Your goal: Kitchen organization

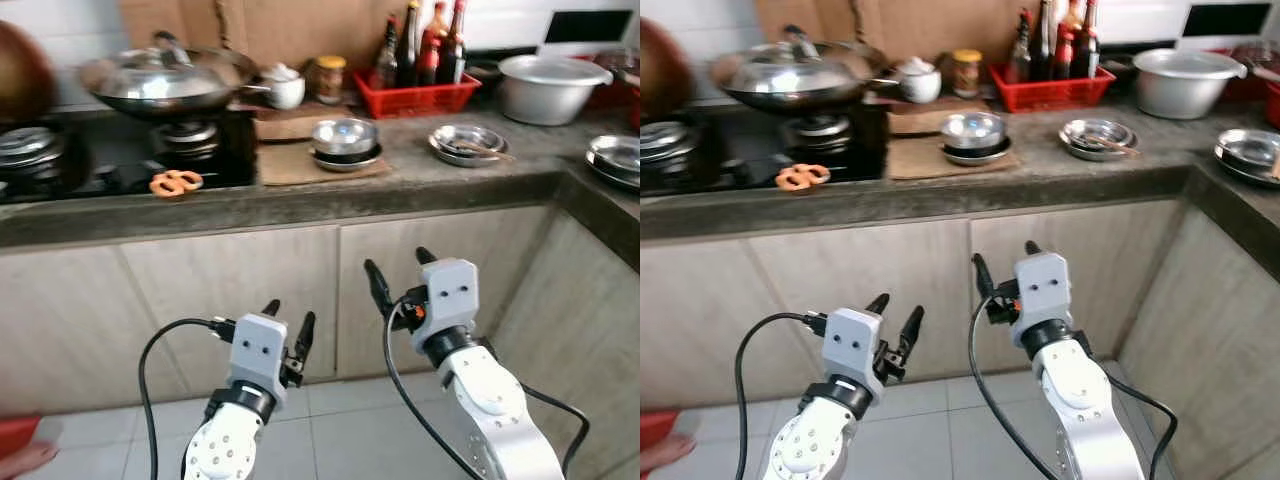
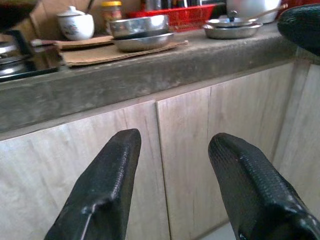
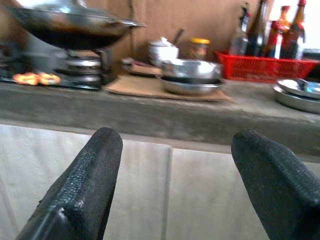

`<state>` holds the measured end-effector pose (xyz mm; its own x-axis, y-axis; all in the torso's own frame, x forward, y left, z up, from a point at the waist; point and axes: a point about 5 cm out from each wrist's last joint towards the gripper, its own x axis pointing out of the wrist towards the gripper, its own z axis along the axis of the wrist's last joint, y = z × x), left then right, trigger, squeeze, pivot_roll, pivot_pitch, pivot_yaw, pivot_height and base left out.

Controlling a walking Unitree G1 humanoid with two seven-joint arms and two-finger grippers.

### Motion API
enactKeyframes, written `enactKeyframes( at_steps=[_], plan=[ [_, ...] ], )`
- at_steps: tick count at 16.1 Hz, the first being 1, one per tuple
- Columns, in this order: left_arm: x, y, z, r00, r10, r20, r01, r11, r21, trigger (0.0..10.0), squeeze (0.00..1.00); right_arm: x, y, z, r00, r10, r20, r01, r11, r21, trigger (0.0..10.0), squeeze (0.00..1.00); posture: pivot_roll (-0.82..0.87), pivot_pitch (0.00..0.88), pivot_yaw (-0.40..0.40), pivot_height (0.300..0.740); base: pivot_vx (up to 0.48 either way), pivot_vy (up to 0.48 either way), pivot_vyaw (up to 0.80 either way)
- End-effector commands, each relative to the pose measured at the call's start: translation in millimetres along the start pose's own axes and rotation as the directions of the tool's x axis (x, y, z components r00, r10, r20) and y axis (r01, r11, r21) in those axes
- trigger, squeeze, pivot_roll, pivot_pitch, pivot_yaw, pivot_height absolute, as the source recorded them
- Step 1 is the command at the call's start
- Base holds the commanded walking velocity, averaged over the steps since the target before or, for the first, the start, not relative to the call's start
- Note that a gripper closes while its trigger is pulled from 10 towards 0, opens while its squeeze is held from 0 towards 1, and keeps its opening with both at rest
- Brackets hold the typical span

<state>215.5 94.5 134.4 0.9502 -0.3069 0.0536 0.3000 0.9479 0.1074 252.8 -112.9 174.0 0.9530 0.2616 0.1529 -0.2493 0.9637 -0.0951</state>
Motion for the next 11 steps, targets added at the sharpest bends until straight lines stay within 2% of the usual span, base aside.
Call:
enactKeyframes(
  at_steps=[1, 4, 11],
  plan=[
    [0.3, -4.4, 3.2, 1.0, -0.019, 0.012, 0.019, 1.0, -0.016, 10.0, 0.0, -0.8, -3.7, -2.4, 1.0, -0.008, -0.012, 0.008, 1.0, -0.02, 10.0, 0.0, 0.08, 0.042, -0.014, 0.74, 0.319, 0.0, 0.8],
    [1.1, -3.6, 3.7, 1.0, -0.018, 0.015, 0.019, 1.0, -0.014, 10.0, 0.0, 0.1, -5.4, -3.5, 1.0, -0.019, -0.016, 0.018, 0.999, -0.03, 10.0, 0.0, 0.08, 0.036, -0.015, 0.74, 0.321, 0.0, 0.79],
    [1.7, -3.9, 4.1, 1.0, -0.025, 0.018, 0.025, 1.0, -0.008, 10.0, 0.0, 4.7, -7.9, -1.4, 0.999, -0.032, -0.006, 0.031, 0.999, -0.028, 10.0, 0.0, 0.08, 0.028, -0.016, 0.74, 0.426, 0.0, 0.0]
  ],
)
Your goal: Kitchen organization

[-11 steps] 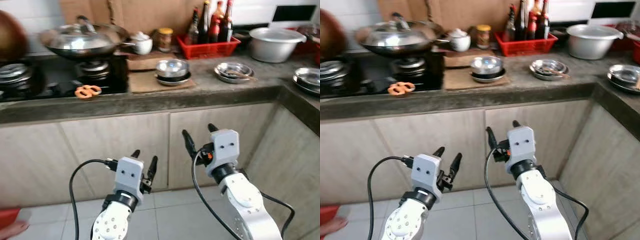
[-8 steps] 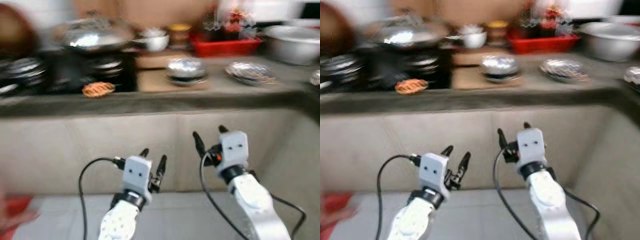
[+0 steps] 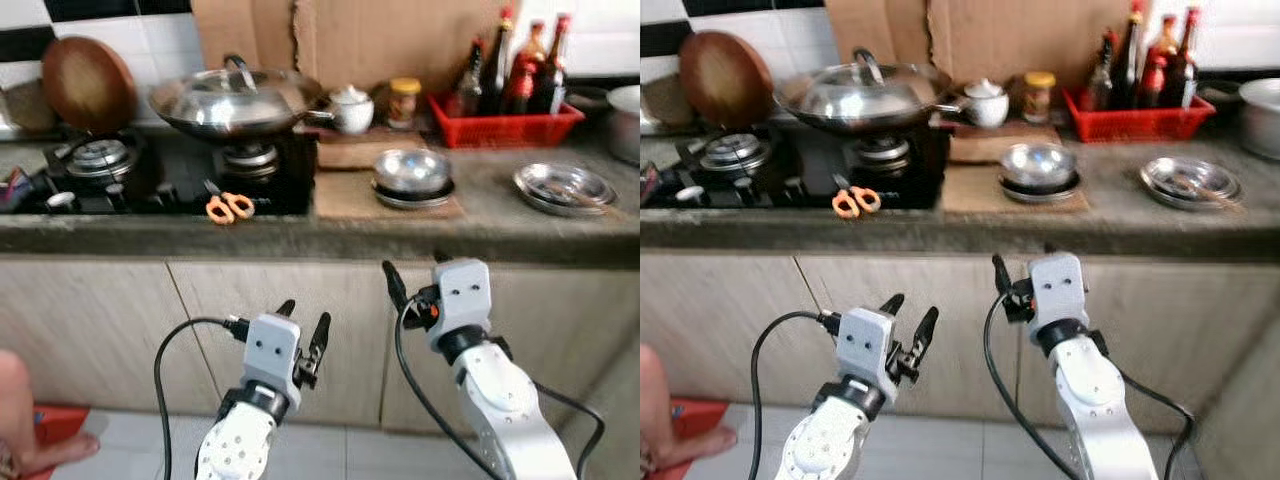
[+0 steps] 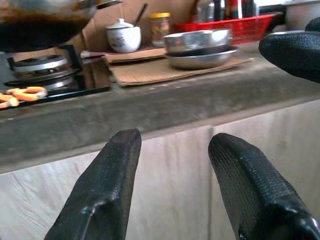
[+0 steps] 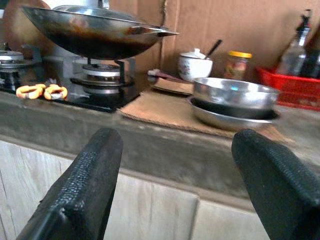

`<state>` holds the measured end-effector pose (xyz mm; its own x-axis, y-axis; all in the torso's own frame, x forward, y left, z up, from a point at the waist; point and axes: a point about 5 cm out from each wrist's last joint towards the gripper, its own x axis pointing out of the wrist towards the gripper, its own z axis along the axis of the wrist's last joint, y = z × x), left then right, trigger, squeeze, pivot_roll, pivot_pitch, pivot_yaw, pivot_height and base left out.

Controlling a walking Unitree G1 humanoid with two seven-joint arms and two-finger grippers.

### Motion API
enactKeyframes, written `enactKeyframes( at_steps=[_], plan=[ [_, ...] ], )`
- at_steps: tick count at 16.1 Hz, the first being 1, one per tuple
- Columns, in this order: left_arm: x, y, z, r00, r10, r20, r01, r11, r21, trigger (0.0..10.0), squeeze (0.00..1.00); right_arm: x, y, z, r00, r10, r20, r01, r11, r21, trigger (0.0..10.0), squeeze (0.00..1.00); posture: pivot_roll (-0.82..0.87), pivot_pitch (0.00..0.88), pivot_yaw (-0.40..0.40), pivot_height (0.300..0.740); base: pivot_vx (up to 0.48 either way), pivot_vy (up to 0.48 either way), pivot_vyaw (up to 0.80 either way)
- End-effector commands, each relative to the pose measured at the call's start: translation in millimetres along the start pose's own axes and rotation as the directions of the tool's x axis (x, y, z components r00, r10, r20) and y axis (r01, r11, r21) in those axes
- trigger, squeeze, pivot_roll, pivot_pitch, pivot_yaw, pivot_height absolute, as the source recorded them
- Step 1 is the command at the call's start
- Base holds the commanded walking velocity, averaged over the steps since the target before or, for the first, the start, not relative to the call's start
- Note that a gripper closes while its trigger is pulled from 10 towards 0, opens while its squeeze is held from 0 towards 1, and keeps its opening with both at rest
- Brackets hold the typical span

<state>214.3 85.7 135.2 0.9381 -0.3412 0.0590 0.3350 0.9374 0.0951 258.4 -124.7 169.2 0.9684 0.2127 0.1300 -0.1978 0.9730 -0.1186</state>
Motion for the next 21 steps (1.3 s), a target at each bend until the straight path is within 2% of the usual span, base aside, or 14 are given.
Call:
enactKeyframes(
  at_steps=[1, 3, 7, 11, 15, 21],
  plan=[
    [0.2, 4.8, 3, 1.0, 0.011, 0.009, -0.011, 1.0, 0.007, 10.0, 0.0, 3.5, 3.9, 5, 1.0, 0.011, 0.023, -0.011, 1.0, 0.005, 10.0, 0.0, 0.08, 0.033, -0.016, 0.74, 0.45, 0.0, 0.0],
    [1.4, 3.8, 3, 1.0, 0.011, 0.009, -0.011, 1.0, 0.005, 10.0, 0.0, 4.6, 3.4, 5, 1.0, 0.002, 0.022, -0.002, 1.0, 0.016, 10.0, 0.0, 0.08, 0.04, -0.017, 0.74, 0.454, 0.0, 0.0],
    [2.4, 3.3, 3, 1.0, 0.009, 0.009, -0.009, 1.0, 0.004, 10.0, 0.0, 5.9, 2.9, 7, 1.0, -0.001, 0.029, 0.0, 1.0, 0.016, 10.0, 0.0, 0.08, 0.042, -0.018, 0.74, 0.458, 0.0, -0.64],
    [3.0, 2.7, 3, 1.0, 0.002, 0.012, -0.002, 1.0, -0.003, 10.0, 0.0, 8.8, 4.5, 12, 0.998, 0.025, 0.06, -0.027, 0.999, 0.035, 10.0, 0.0, 0.08, 0.043, -0.019, 0.74, 0.433, 0.0, 0.0],
    [2.3, 1.6, 1, 1.0, 0.01, 0.0, -0.01, 1.0, -0.003, 10.0, 0.0, 11.5, -0.8, 23, 0.994, 0.003, 0.112, -0.008, 0.999, 0.047, 10.0, 0.0, 0.08, 0.048, -0.021, 0.74, 0.0, 0.0, 0.0],
    [3.3, 2.5, 0, 1.0, 0.005, -0.004, -0.005, 1.0, -0.003, 10.0, 0.0, 12.6, -6.7, 24, 0.994, -0.028, 0.106, 0.022, 0.998, 0.06, 10.0, 0.0, 0.08, 0.053, -0.016, 0.74, 0.0, 0.0, 0.0]
  ],
)
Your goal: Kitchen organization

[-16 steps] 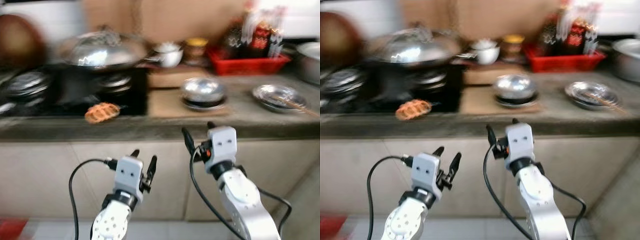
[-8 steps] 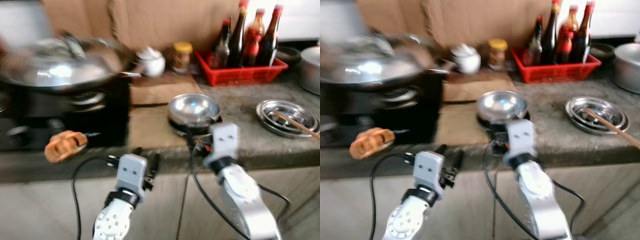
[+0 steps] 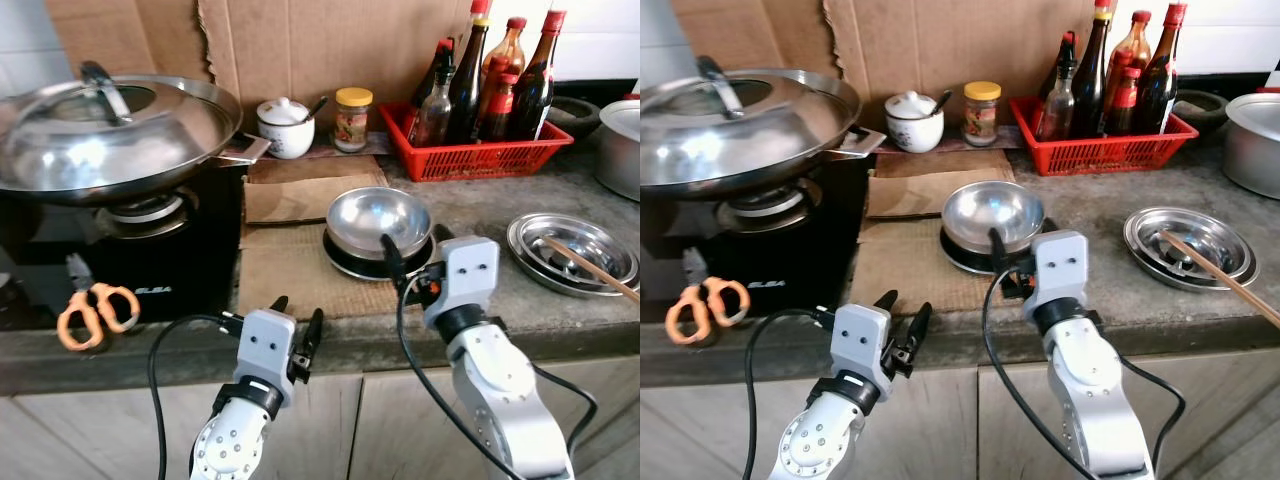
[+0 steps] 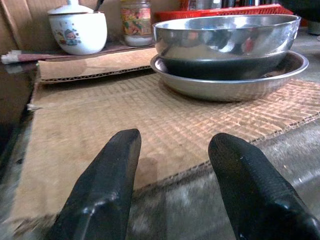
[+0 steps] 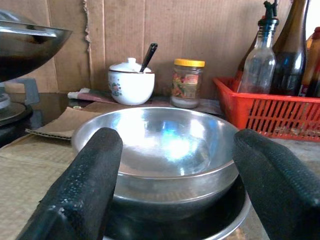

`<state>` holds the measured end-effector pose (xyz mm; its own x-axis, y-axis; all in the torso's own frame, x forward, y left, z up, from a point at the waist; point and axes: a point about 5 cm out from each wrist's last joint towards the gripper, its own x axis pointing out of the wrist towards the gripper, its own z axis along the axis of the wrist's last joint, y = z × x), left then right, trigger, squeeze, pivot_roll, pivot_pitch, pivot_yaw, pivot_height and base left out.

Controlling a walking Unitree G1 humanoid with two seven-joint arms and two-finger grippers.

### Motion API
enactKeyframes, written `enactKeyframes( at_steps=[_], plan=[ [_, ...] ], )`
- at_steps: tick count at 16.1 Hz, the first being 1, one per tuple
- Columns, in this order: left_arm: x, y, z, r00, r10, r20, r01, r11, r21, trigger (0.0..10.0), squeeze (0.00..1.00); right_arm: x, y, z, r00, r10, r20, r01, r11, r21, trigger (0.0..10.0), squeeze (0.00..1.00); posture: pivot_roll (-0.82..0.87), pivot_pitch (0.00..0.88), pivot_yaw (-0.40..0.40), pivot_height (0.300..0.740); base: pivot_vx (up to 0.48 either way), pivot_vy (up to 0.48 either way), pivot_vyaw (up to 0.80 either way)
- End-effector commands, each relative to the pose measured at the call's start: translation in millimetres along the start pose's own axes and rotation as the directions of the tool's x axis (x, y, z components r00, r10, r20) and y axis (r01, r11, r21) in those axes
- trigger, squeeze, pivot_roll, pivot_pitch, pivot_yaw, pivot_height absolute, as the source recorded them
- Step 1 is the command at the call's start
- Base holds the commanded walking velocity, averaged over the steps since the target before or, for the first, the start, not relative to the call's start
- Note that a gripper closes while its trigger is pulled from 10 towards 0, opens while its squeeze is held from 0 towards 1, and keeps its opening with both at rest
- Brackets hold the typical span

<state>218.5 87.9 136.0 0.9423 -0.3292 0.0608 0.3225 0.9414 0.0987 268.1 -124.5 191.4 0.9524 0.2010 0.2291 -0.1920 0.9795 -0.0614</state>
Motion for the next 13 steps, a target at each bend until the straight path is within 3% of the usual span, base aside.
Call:
enactKeyframes(
  at_steps=[1, 2, 5, 6, 7, 8, 10, 13],
  plan=[
    [0.2, -0.9, 0, 1.0, -0.008, -0.006, 0.008, 1.0, -0.007, 10.0, 0.0, 2.7, -4.3, 4, 1.0, -0.017, 0.004, 0.017, 1.0, 0.004, 10.0, 0.28, 0.08, 0.053, -0.018, 0.74, 0.0, 0.0, 0.0],
    [0.7, -0.4, -1, 1.0, -0.006, -0.005, 0.006, 1.0, -0.007, 10.0, 0.0, 10.1, -11.0, 7, 1.0, -0.015, -0.006, 0.015, 1.0, 0.022, 10.0, 1.0, 0.08, 0.054, -0.017, 0.74, 0.0, 0.0, 0.0],
    [1.6, -0.5, -2, 1.0, -0.01, -0.006, 0.01, 1.0, -0.007, 10.0, 0.0, 34.4, -27.6, 23, 0.998, -0.058, -0.024, 0.058, 0.998, 0.034, 10.0, 1.0, 0.08, 0.054, -0.015, 0.74, 0.0, 0.0, 0.0],
    [1.6, -1.1, -2, 1.0, -0.013, -0.005, 0.013, 1.0, -0.008, 10.0, 0.0, 45.3, -35.1, 29, 0.994, -0.094, -0.056, 0.096, 0.995, 0.03, 10.0, 0.87, 0.08, 0.054, -0.015, 0.74, 0.0, 0.0, 0.0],
    [1.5, -1.5, -2, 1.0, -0.015, -0.005, 0.015, 1.0, -0.009, 10.0, 0.0, 54.1, -43.2, 38, 0.986, -0.153, -0.07, 0.156, 0.987, 0.037, 10.0, 0.0, 0.08, 0.054, -0.016, 0.74, 0.0, 0.0, 0.0],
    [1.2, -1.3, -2, 1.0, -0.015, -0.007, 0.015, 1.0, -0.009, 10.0, 0.0, 63.2, -45.9, 47, 0.99, -0.055, -0.128, 0.069, 0.992, 0.104, 10.0, 0.0, 0.08, 0.054, -0.02, 0.74, 0.0, 0.0, 0.0],
    [0.6, -1.1, -3, 1.0, -0.015, -0.012, 0.015, 1.0, -0.007, 10.0, 0.0, 71.2, -56.4, 55, 0.976, -0.009, -0.217, 0.02, 0.998, 0.053, 10.0, 0.0, 0.08, 0.052, -0.021, 0.74, 0.0, 0.0, 0.0],
    [1.5, -2.8, -3, 1.0, -0.022, -0.013, 0.022, 1.0, -0.006, 10.0, 0.0, 82.2, -62.9, 55, 0.937, 0.048, -0.345, -0.02, 0.996, 0.084, 10.0, 0.0, 0.08, 0.045, -0.024, 0.74, 0.0, 0.0, 0.0]
  ],
)
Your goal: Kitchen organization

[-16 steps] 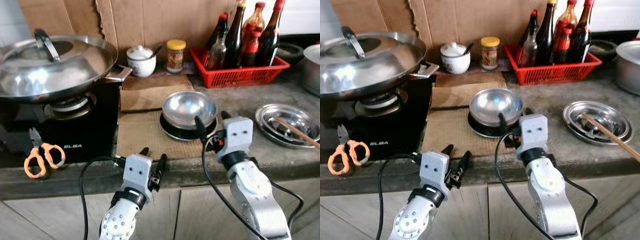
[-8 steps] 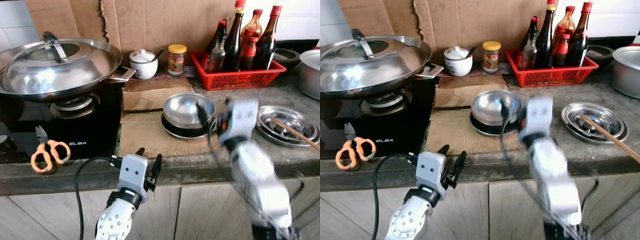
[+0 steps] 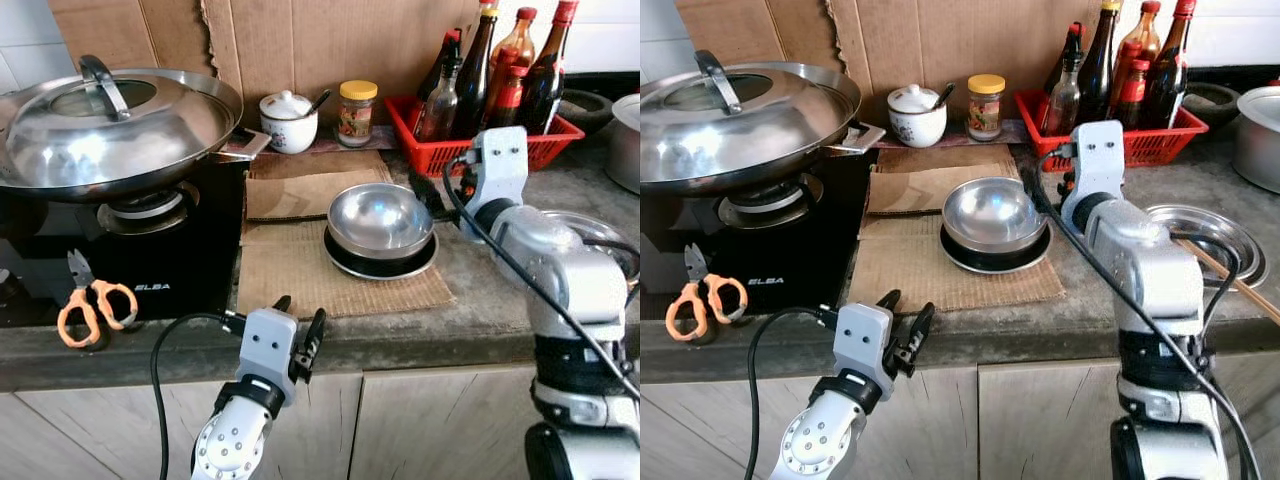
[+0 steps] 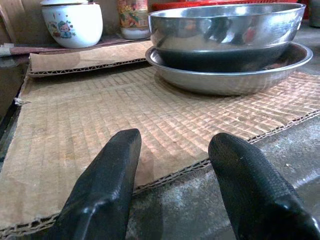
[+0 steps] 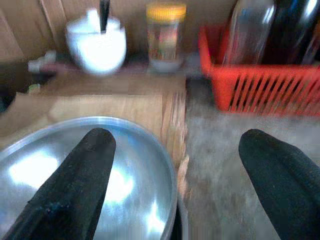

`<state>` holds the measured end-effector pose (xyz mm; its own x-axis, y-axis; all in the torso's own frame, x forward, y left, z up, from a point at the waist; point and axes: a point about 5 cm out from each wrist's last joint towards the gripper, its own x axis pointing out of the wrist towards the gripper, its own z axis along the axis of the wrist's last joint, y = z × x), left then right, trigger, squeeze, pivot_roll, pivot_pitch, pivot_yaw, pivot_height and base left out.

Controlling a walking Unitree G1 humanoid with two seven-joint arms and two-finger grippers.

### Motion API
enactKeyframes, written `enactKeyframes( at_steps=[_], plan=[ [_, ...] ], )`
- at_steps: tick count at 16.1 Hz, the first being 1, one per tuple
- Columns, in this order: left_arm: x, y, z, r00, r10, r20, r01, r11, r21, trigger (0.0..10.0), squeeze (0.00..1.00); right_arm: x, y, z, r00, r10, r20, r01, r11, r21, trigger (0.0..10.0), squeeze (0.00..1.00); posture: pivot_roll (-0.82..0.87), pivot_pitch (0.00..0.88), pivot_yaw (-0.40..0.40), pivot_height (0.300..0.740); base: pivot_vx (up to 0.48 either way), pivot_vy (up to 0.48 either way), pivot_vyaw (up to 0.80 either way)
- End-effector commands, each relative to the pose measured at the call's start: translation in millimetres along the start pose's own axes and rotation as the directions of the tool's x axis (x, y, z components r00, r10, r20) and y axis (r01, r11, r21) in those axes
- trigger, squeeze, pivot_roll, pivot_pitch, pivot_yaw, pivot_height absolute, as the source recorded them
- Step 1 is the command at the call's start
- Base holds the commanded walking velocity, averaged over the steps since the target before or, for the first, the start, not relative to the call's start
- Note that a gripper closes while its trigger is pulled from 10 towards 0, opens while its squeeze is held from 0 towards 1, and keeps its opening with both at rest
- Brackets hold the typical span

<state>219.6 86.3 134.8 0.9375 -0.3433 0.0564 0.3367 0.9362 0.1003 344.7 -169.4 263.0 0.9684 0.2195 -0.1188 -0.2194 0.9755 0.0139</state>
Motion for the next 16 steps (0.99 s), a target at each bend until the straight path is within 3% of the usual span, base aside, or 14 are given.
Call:
enactKeyframes(
  at_steps=[1, 5, 16],
  plan=[
    [0.2, -1.4, -2, 1.0, -0.007, -0.01, 0.007, 1.0, -0.008, 10.0, 0.0, 3.2, -1.0, 4, 0.998, 0.018, -0.057, -0.017, 1.0, 0.013, 10.0, 0.0, 0.08, 0.043, -0.023, 0.74, 0.0, 0.0, 0.0],
    [-0.7, -2.2, -3, 1.0, -0.009, -0.011, 0.009, 1.0, -0.007, 10.0, 0.0, 12.0, -3.3, 6, 0.98, 0.041, -0.194, -0.037, 0.999, 0.024, 10.0, 0.0, 0.08, 0.038, -0.026, 0.74, 0.0, 0.0, 0.0],
    [-2.6, -6.0, -4, 1.0, -0.005, -0.016, 0.004, 1.0, -0.015, 10.0, 0.0, 21.3, 20.9, 2, 0.933, 0.157, -0.323, -0.17, 0.985, -0.013, 10.0, 0.0, 0.08, 0.051, -0.046, 0.74, 0.0, 0.0, 0.0]
  ],
)
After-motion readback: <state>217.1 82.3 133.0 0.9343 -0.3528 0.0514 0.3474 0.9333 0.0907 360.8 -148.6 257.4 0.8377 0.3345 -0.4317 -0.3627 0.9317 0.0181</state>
